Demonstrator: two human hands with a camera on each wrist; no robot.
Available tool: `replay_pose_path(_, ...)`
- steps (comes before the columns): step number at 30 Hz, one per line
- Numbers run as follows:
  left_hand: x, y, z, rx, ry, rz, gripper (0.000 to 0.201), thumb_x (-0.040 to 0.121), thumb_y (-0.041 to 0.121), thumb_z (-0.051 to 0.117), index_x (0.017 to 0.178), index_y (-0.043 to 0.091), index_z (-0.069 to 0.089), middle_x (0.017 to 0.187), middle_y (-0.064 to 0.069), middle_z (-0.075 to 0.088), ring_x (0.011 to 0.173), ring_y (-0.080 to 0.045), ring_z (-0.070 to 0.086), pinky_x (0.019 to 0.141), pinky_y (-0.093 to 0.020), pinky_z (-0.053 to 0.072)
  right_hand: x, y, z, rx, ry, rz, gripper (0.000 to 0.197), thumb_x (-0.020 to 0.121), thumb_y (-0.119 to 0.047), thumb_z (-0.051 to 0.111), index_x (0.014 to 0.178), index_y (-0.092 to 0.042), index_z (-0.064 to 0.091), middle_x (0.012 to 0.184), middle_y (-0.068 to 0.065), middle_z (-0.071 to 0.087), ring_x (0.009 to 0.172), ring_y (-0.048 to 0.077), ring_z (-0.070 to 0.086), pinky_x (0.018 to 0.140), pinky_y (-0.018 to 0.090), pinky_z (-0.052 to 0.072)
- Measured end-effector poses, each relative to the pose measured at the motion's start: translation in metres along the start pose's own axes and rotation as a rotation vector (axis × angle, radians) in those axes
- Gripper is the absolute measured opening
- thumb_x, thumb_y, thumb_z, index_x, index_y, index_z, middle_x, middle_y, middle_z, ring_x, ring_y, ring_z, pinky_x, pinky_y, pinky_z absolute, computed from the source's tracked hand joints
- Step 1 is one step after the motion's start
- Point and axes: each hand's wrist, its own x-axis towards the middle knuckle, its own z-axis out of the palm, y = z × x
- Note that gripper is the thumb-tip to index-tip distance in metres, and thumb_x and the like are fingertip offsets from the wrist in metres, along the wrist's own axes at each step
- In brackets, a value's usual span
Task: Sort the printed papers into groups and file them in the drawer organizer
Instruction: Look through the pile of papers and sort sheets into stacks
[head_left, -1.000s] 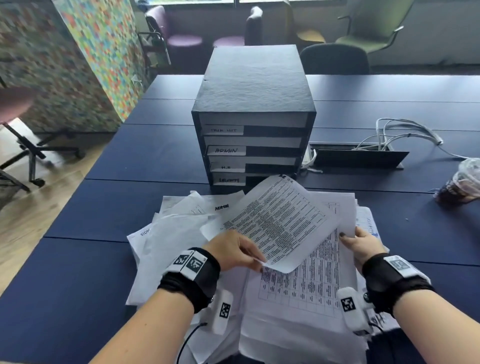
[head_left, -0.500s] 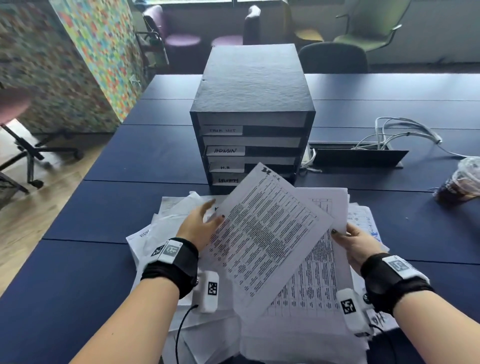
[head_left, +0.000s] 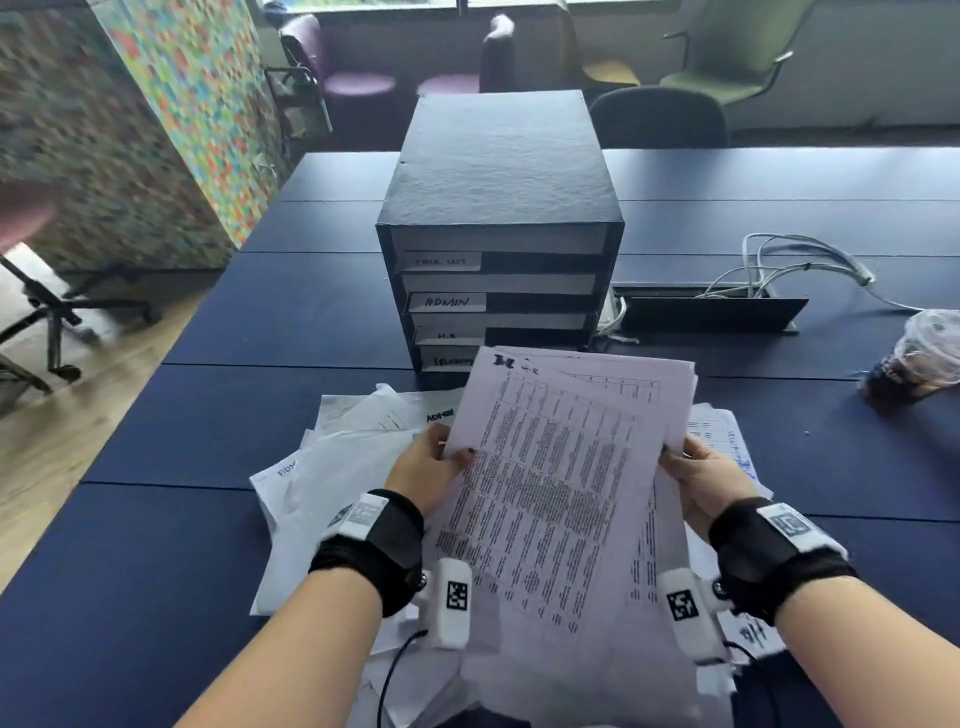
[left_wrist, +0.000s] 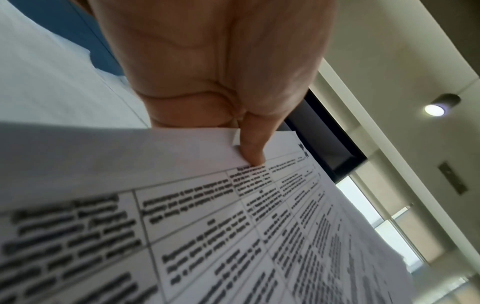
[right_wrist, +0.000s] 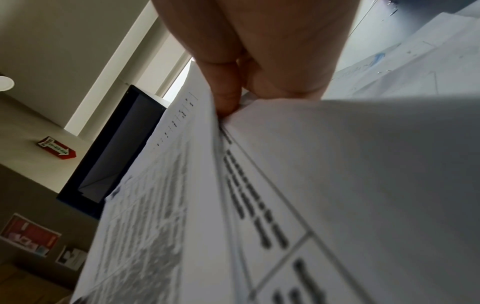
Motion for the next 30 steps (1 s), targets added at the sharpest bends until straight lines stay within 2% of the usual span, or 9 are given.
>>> replay_pose_path(4, 0.002, -0.003, 0.024, -0.094, 0.039, -0.056, 0.022, 0.085, 0.023, 0.062, 0.103, 0.027, 0.051, 0.102, -0.009, 0.069, 0.093, -0.028, 0.066, 0.091, -0.042, 0.050, -0.002, 0.002, 0.004, -0.041, 0.081, 0.013, 0.029, 0.088, 0.013, 0.039, 0.101, -0.001, 0.060, 0.074, 0.008, 0.072, 0.064, 0.021, 0.069, 0.059, 0.034, 0.059)
replay_pose_path(6, 0.004, -0.010, 0.031, -0.102, 0.028, -0.058, 0.021, 0.079, 0.032, 0.056, 0.099, 0.028, 0.058, 0.106, -0.008, 0.069, 0.101, -0.029, 0.064, 0.096, -0.048, 0.047, 0.002, 0.005, 0.003, -0.069, 0.218, 0.035, 0.030, 0.095, -0.021, 0.047, 0.115, 0.000, 0.057, 0.088, 0.010, 0.070, 0.076, 0.024, 0.067, 0.074, 0.040, 0.057)
replay_pose_path(8, 0.006, -0.013, 0.038, -0.063, 0.022, -0.058, 0.020, 0.086, 0.028, 0.052, 0.105, 0.023, 0.058, 0.110, -0.008, 0.067, 0.104, -0.029, 0.062, 0.097, -0.047, 0.046, 0.003, 0.006, 0.000, 0.014, 0.230, 0.108, 0.074, 0.077, -0.068, 0.047, 0.118, -0.008, 0.059, 0.104, 0.013, 0.067, 0.093, 0.026, 0.064, 0.090, 0.049, 0.050)
replay_pose_path(10, -0.002, -0.006, 0.041, -0.004, 0.067, -0.047, 0.020, 0.094, 0.019, 0.048, 0.112, 0.014, 0.053, 0.113, -0.010, 0.065, 0.104, -0.028, 0.060, 0.097, -0.043, 0.046, -0.003, 0.002, 0.004, 0.069, 0.133, 0.114, 0.084, 0.062, -0.077, 0.038, 0.111, -0.013, 0.062, 0.102, 0.011, 0.070, 0.095, 0.026, 0.064, 0.087, 0.044, 0.050)
replay_pose_path(13, -0.007, -0.008, 0.046, 0.052, 0.065, -0.043, 0.019, 0.094, 0.013, 0.048, 0.112, 0.010, 0.052, 0.111, -0.011, 0.064, 0.102, -0.028, 0.060, 0.094, -0.040, 0.047, -0.012, -0.001, 0.006, -0.168, 0.016, 0.051, 0.053, 0.079, -0.052, 0.056, 0.116, -0.014, 0.058, 0.104, 0.008, 0.070, 0.095, 0.023, 0.066, 0.077, 0.038, 0.052)
replay_pose_path(17, -0.012, -0.019, 0.045, 0.064, -0.009, -0.077, 0.004, 0.088, 0.015, 0.061, 0.092, 0.015, 0.059, 0.092, -0.002, 0.066, 0.089, -0.022, 0.062, 0.083, -0.030, 0.050, -0.002, 0.011, -0.009, -0.670, 0.110, 0.033, 0.036, 0.085, 0.005, 0.058, 0.119, -0.008, 0.053, 0.107, 0.014, 0.065, 0.097, 0.029, 0.061, 0.092, 0.044, 0.048)
replay_pose_path(22, 0.000, -0.039, 0.010, 0.282, 0.387, -0.262, 0.032, 0.077, 0.026, 0.071, 0.108, 0.020, 0.067, 0.112, -0.009, 0.063, 0.109, -0.029, 0.056, 0.097, -0.031, 0.042, 0.013, 0.025, -0.039, -0.881, 0.275, 0.084, 0.031, 0.083, -0.001, 0.063, 0.114, -0.005, 0.061, 0.099, 0.014, 0.067, 0.096, 0.029, 0.062, 0.093, 0.043, 0.047)
replay_pose_path(27, 0.003, -0.049, -0.006, 0.009, 0.351, -0.269, 0.033, 0.081, 0.015, 0.070, 0.112, 0.009, 0.062, 0.114, -0.014, 0.065, 0.082, -0.021, 0.058, 0.072, -0.025, 0.042, 0.011, 0.026, -0.047, -0.663, 0.288, 0.160, 0.021, 0.077, -0.007, 0.073, 0.094, 0.001, 0.063, 0.089, 0.015, 0.066, 0.089, 0.029, 0.061, 0.080, 0.034, 0.049)
replay_pose_path(30, 0.002, -0.050, -0.005, -0.027, 0.344, -0.264, 0.032, 0.078, 0.018, 0.075, 0.106, 0.014, 0.061, 0.113, -0.013, 0.064, 0.082, -0.021, 0.056, 0.070, -0.024, 0.039, 0.013, 0.029, -0.048, -0.585, 0.230, 0.211, 0.023, 0.072, 0.003, 0.072, 0.093, 0.004, 0.063, 0.096, 0.019, 0.066, 0.100, 0.034, 0.061, 0.098, 0.045, 0.044)
